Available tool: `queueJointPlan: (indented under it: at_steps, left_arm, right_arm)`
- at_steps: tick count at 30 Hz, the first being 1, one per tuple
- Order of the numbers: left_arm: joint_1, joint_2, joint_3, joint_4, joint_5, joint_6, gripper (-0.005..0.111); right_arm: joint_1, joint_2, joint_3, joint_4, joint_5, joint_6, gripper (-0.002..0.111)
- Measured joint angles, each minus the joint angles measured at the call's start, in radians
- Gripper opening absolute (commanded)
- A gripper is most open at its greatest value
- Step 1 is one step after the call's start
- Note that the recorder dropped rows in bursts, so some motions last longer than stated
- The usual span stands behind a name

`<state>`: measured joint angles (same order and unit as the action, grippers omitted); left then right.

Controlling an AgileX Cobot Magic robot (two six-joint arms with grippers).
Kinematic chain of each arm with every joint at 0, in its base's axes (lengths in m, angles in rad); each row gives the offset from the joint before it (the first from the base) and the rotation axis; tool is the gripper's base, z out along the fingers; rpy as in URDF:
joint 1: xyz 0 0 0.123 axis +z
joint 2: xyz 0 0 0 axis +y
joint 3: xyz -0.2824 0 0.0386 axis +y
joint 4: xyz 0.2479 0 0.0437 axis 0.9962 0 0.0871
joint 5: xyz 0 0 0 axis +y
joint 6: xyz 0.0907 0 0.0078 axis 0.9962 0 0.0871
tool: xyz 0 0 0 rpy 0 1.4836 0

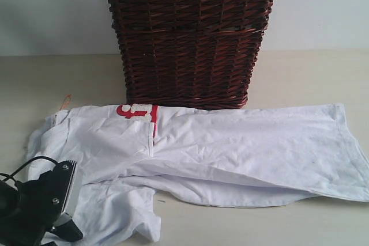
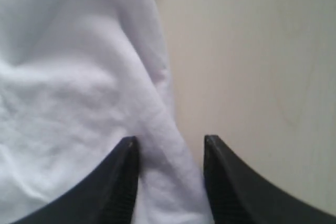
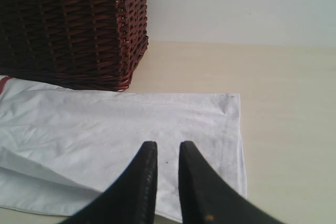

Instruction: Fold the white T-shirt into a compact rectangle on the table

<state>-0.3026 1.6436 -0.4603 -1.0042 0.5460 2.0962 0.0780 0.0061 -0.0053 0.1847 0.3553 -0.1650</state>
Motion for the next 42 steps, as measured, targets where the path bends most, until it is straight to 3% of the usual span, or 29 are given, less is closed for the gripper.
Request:
queueJointPlan:
  at_steps: [3, 5, 6, 15, 19, 24, 28, 42]
  left_arm:
    - [-0.019, 0.008, 0.000, -0.018, -0.027, 0.000, 0.020]
    - [-0.021, 0.009, 0.000, -0.027, -0.043, 0.002, 0.001]
    - [-0.021, 0.009, 0.000, -0.028, -0.052, 0.002, 0.000]
    - [-0.021, -0.005, -0.003, -0.008, -0.069, 0.002, 0.000]
    - [0.011, -0.039, -0.028, 0.008, -0.054, -0.007, 0.000]
    - [0.072, -0.091, -0.140, -0.030, -0.003, -0.054, 0.000]
    - [0.083, -0.090, -0.235, -0.037, -0.009, -0.078, 0.000]
    - [0.083, 0.140, -0.380, -0.193, -0.163, -0.091, 0.000]
  right_arm:
    - [0.000, 0.000, 0.000, 0.000, 0.000, 0.000, 0.016]
    - [0.000, 0.000, 0.000, 0.000, 0.000, 0.000, 0.016]
    - [0.000, 0.000, 0.000, 0.000, 0.000, 0.000, 0.016]
    - [0.000, 0.000, 0.000, 0.000, 0.000, 0.000, 0.016]
    - [0.000, 0.000, 0.000, 0.000, 0.000, 0.000, 0.016]
    - [0.000, 0.000, 0.000, 0.000, 0.000, 0.000, 0.016]
    - [0.000, 0.000, 0.000, 0.000, 0.000, 0.000, 0.016]
    - [0.000, 0.000, 0.000, 0.000, 0.000, 0.000, 0.016]
